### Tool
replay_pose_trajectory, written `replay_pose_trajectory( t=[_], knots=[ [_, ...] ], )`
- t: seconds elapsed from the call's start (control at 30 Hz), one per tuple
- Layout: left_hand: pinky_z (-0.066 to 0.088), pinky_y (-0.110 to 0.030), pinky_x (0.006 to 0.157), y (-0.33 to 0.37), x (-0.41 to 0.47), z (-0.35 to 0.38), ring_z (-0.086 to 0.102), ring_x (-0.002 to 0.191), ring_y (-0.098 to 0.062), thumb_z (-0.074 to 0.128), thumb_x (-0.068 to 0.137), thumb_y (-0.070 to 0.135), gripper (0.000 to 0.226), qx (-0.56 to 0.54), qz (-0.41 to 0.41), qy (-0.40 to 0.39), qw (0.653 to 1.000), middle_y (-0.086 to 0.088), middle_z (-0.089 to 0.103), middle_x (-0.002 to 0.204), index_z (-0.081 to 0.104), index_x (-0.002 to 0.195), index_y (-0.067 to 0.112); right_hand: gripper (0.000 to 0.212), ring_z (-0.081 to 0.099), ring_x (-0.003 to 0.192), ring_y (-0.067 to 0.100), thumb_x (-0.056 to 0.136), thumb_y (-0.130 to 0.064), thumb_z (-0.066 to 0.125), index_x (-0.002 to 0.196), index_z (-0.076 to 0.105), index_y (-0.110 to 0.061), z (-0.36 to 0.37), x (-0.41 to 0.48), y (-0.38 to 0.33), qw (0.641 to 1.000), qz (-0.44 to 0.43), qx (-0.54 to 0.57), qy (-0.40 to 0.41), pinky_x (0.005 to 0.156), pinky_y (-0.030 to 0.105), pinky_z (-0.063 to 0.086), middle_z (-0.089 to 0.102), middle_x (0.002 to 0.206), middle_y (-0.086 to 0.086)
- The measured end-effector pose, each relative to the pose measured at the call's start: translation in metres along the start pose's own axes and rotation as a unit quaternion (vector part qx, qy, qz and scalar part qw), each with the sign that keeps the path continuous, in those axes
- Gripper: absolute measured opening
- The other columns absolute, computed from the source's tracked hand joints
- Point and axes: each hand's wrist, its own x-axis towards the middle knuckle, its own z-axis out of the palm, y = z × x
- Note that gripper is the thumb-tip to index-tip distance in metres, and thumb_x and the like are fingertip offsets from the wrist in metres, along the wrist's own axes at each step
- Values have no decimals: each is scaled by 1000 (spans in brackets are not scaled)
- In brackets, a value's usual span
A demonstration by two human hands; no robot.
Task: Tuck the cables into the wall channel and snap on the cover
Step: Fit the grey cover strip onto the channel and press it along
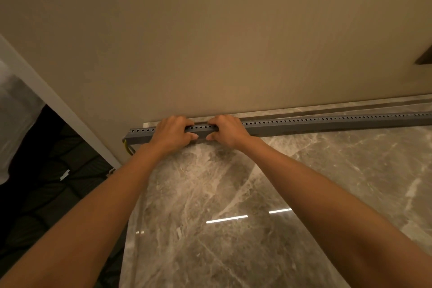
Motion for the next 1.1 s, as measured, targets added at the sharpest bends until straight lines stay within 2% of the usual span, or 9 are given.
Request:
replay_pose_trajectory(
  t=[0.1,0.23,0.37,0.47,0.53,0.67,0.87,1.0,1.1],
  knots=[
    [49,-39,83,-7,-2,-3,61,99,-31,68,84,29,34,-68,-2,-12,998,-15,69,108,67,113,12,23,60,94,32,85,-29,66,96,66,-8,-4,1,-4,1000,3,4,-18,70,29,33,68,98,17],
    [47,-34,79,-31,-7,-13,61,100,-28,70,83,28,36,-87,-23,-3,996,-12,69,110,67,115,12,25,45,78,22,85,-32,66,75,58,-11,-3,3,-14,999,12,13,-34,68,30,33,52,73,4],
    [49,-35,84,-71,-15,-26,61,99,-27,75,77,26,39,-80,-75,-15,994,-13,70,109,68,113,12,31,49,78,24,87,-31,64,64,52,-15,5,11,-37,998,9,33,-52,69,29,33,54,73,8],
    [46,-33,82,-88,-16,-31,60,102,-28,76,76,22,43,-79,-79,-29,993,-13,69,111,66,117,11,20,60,94,32,88,-30,63,85,63,-10,12,16,-52,997,-16,42,-56,70,29,33,66,89,16],
    [41,-30,76,-90,-16,-30,60,101,-29,75,77,20,41,-67,-66,-35,995,-14,69,110,67,116,10,27,61,100,33,88,-30,63,101,65,-6,13,18,-56,998,-22,43,-48,71,30,34,69,103,18],
    [43,-34,73,-89,-16,-28,60,95,-31,74,78,21,33,-35,-36,-21,999,-16,69,104,69,109,10,28,61,103,33,87,-28,65,106,66,-8,15,20,-54,998,-26,39,-38,81,37,46,70,107,16],
    [33,-26,68,-87,-18,-26,59,93,-30,74,79,23,37,-7,-16,7,1000,-15,69,101,68,113,11,25,62,98,33,84,-28,68,97,68,-6,21,18,-52,999,-33,40,-14,72,31,37,71,100,17],
    [36,-27,68,-89,-17,-28,60,92,-30,73,79,25,33,-5,-16,-1,1000,-14,70,100,70,108,9,32,61,103,32,83,-28,69,107,67,-6,18,19,-53,998,-27,48,-24,79,33,43,70,107,16],
    [41,-31,71,-88,-16,-27,61,93,-29,70,80,28,31,28,-9,-11,999,-14,70,101,70,104,9,29,59,95,29,84,-26,68,105,66,-6,17,18,-52,998,-34,49,-24,72,30,35,68,98,14]
  ],
)
